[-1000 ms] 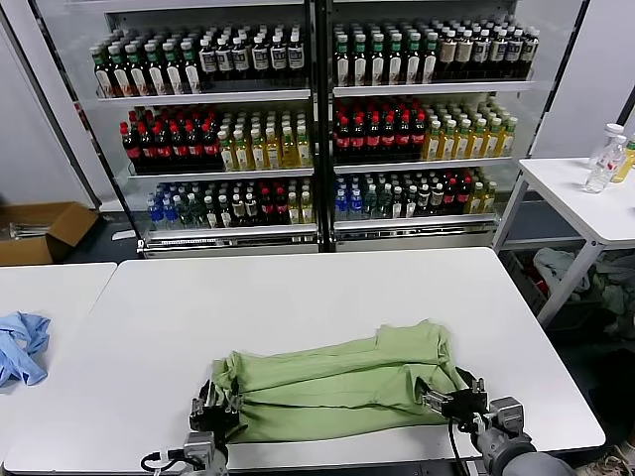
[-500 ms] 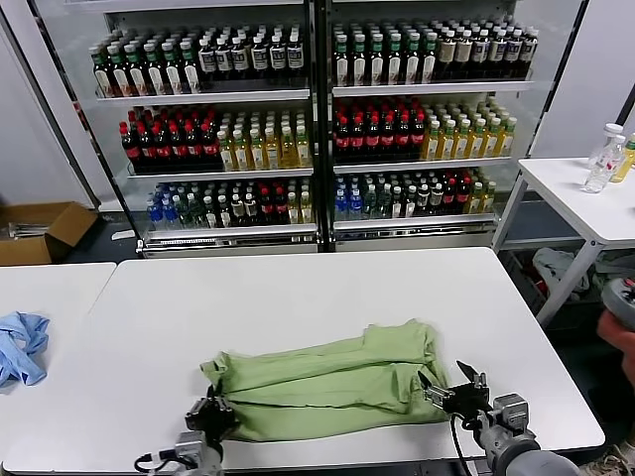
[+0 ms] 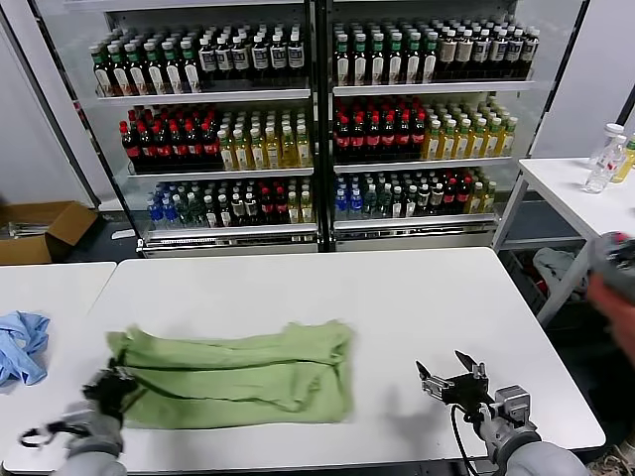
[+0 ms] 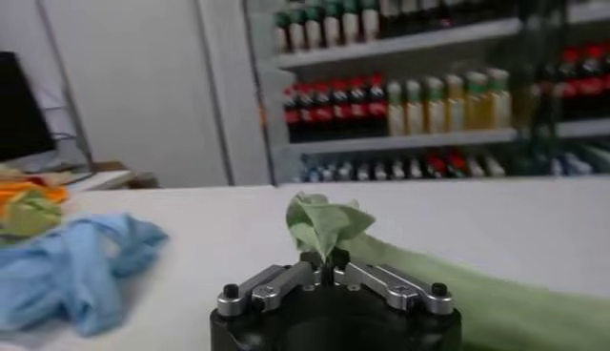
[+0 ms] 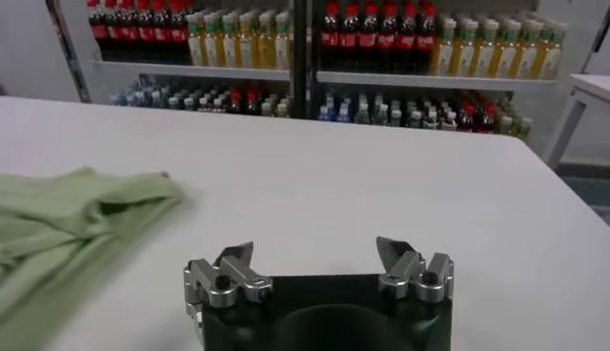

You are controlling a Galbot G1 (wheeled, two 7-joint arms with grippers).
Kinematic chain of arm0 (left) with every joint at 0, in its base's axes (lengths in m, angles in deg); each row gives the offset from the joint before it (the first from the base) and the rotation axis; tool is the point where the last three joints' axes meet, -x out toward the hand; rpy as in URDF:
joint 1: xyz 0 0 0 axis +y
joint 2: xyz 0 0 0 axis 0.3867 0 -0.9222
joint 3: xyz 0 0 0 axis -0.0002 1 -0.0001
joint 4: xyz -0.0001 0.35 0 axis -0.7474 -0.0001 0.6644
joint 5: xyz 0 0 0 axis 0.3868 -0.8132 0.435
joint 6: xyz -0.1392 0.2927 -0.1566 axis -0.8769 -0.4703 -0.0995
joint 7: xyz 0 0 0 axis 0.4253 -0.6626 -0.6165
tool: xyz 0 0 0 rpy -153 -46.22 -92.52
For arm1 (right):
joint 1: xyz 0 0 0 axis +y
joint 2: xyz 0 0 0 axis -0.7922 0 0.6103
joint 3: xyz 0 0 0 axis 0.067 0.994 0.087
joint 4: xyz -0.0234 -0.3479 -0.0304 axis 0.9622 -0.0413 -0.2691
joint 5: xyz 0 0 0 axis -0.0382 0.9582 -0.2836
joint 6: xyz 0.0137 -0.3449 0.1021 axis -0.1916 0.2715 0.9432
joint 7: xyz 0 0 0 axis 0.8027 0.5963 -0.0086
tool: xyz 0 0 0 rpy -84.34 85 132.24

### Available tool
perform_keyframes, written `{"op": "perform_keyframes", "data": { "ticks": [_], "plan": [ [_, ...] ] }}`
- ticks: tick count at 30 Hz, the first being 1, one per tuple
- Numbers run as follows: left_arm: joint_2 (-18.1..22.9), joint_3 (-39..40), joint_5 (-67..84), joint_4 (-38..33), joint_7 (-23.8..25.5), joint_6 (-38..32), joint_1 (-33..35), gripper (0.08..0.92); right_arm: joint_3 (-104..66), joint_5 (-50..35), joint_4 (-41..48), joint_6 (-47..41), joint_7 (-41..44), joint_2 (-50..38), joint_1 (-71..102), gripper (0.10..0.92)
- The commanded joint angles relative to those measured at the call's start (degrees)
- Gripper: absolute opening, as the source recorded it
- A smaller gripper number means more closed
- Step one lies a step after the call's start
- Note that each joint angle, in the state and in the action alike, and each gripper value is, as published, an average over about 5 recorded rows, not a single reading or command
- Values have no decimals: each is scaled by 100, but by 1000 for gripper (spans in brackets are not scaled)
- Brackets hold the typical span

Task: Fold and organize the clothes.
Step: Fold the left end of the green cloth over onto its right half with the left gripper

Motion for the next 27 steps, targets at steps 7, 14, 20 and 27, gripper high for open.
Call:
{"op": "perform_keyframes", "data": {
  "ticks": [7,14,20,27],
  "plan": [
    [1439,1921,3315,-1699,243,761,22,108,-121,11,-129,19,6,-35,99,823],
    [1990,3053,2265,-613,147,652,-556,108,-244,20,-186,24,8,-32,154,823],
    [1925,3490,1103,159,193,653,-868,108,-237,23,-97,36,12,-16,99,823],
    [1862,3473,491,438,419,525,-1093,183,-137,55,47,64,27,5,-14,823]
  ]
}}
